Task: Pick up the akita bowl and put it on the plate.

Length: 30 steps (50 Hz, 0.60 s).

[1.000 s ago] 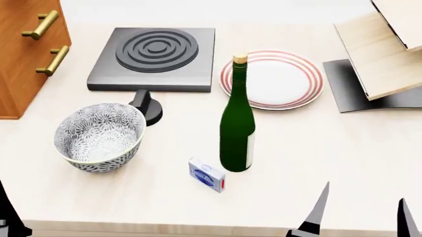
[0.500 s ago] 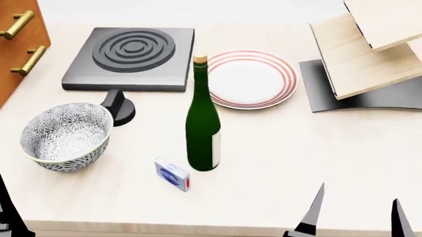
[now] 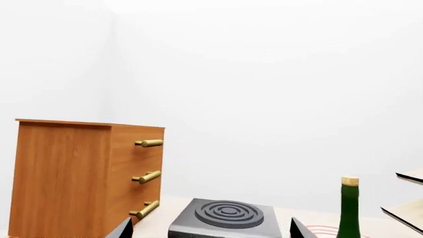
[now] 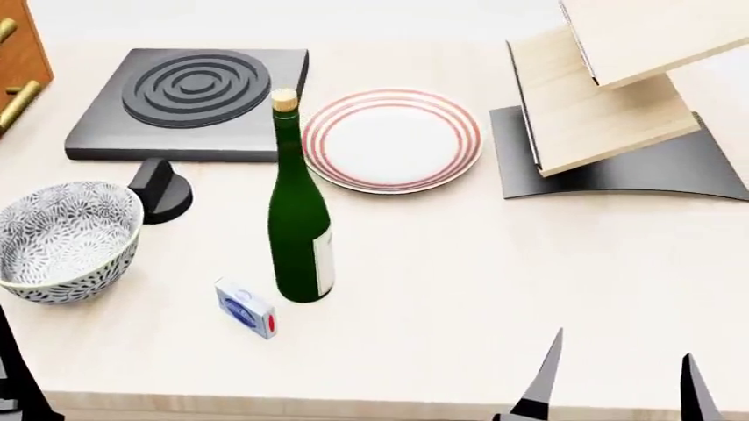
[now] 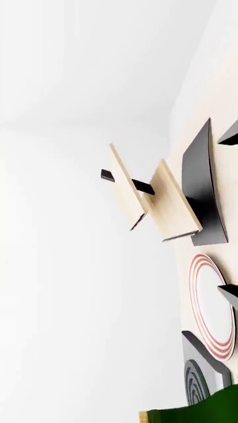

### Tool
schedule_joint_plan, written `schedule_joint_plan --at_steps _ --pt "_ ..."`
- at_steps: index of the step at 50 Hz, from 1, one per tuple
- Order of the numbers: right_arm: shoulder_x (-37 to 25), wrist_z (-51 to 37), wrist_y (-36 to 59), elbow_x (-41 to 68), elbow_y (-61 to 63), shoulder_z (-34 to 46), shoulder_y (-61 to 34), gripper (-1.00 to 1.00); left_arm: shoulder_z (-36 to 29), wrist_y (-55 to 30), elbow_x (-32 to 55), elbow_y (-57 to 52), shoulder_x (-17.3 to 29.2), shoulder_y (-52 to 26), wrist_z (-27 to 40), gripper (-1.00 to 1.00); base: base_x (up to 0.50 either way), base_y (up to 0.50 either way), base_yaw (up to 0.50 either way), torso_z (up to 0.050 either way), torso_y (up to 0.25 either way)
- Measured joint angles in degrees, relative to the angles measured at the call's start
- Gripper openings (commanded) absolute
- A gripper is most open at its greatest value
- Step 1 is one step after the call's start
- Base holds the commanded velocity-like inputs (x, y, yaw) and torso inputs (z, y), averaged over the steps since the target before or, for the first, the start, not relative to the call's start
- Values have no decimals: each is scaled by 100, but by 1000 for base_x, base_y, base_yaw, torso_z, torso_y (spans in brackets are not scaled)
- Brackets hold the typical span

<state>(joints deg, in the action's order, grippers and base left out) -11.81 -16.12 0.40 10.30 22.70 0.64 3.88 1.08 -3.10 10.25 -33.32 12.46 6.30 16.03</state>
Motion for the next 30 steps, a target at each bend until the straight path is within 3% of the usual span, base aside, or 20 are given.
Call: schedule_joint_plan --at_steps 30 --pt "-105 -57 -246 -483 -119 432 46 100 -92 105 62 115 71 -12 61 100 52 -20 0 0 0"
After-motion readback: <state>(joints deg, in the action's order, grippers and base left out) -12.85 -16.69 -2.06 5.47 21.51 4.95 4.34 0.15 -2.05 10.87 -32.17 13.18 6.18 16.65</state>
